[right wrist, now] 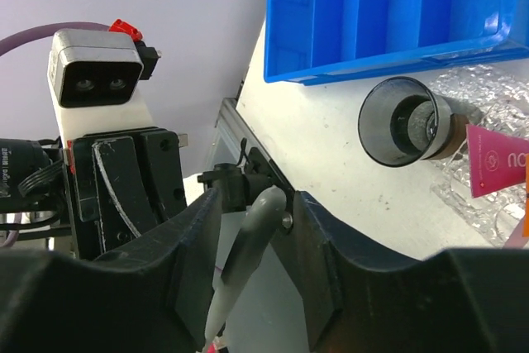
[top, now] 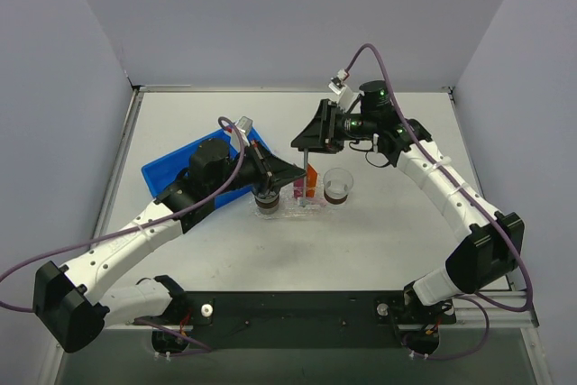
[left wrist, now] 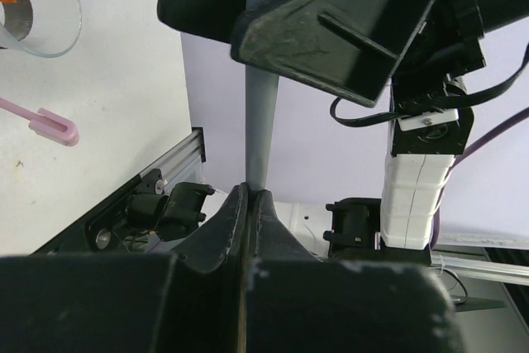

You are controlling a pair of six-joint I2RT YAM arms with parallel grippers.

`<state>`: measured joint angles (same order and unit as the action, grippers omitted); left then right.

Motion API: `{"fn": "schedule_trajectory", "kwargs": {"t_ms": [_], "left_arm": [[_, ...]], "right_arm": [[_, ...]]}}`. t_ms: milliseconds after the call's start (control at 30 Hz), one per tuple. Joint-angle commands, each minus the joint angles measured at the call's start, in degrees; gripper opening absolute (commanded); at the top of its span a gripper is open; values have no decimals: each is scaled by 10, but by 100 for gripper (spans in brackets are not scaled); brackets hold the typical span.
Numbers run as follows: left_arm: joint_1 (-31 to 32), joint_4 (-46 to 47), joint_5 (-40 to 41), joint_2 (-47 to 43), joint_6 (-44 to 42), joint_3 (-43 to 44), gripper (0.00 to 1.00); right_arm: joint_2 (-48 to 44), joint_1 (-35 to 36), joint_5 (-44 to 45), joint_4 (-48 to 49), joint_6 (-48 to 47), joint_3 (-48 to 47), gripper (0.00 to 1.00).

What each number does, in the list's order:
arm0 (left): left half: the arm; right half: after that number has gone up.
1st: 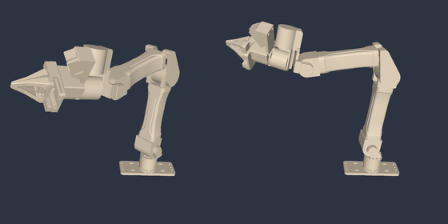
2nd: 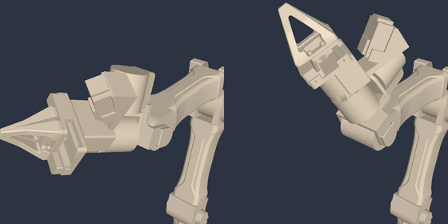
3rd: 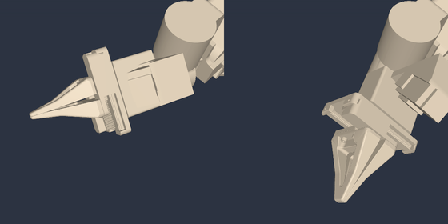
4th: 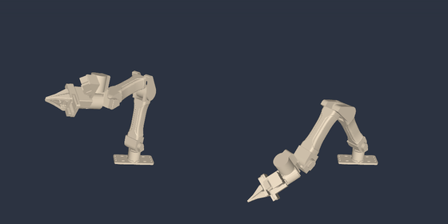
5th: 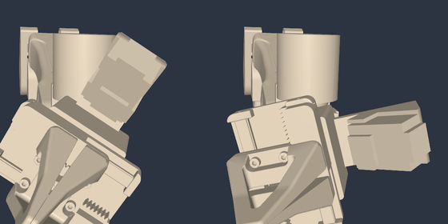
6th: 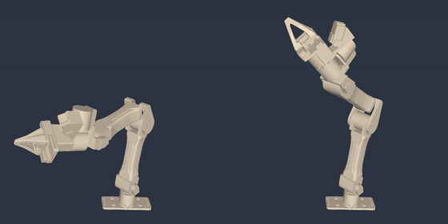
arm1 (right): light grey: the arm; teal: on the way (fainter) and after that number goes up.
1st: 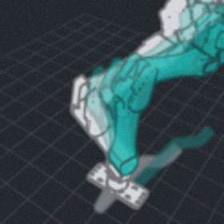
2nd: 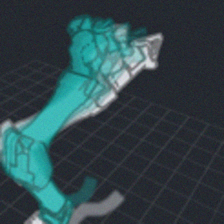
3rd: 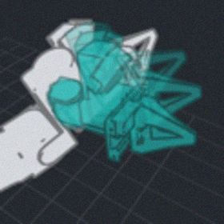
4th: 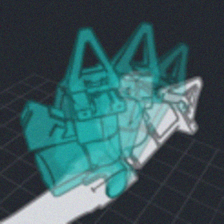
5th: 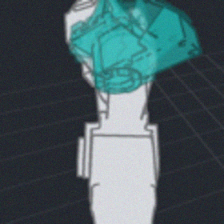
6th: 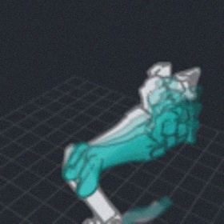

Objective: Prepare toiletry sets of a toothbrush and toothpaste on the tray

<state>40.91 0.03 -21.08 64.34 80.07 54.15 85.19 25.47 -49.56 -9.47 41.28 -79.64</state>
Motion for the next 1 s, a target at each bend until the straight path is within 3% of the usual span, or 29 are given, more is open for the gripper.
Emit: {"fn": "schedule_trajectory", "kwargs": {"t_ms": [0, 100, 200, 367, 467, 533, 633, 833, 967], "left_arm": [[3, 54, -19, 0, -10, 21, 0], [3, 58, -19, 0, -8, 18, 0], [2, 57, -21, 2, -8, 18, 0], [3, 52, -22, 6, -8, 22, 0], [2, 31, -21, 11, -26, 35, 19], [1, -31, -14, 15, -77, 73, 40], [2, -151, 15, 30, -192, 153, 50], [23, -322, 81, 52, -368, 246, 54], [86, -414, 163, 77, -446, 286, 55]], "right_arm": [[-5, -9, -32, 54, 40, 9, 28], [-7, -10, -32, 65, 50, 15, 10], [-10, -11, -32, 71, 66, 19, 0], [-19, -15, -19, 71, 87, 24, 0], [-28, -20, 1, 71, 105, 31, 0], [-38, -21, 24, 71, 113, 38, 0], [-54, -23, 67, 60, 124, 48, 0], [-74, -27, 146, 24, 127, 55, 0], [-84, -26, 194, -4, 122, 50, 0]]}}
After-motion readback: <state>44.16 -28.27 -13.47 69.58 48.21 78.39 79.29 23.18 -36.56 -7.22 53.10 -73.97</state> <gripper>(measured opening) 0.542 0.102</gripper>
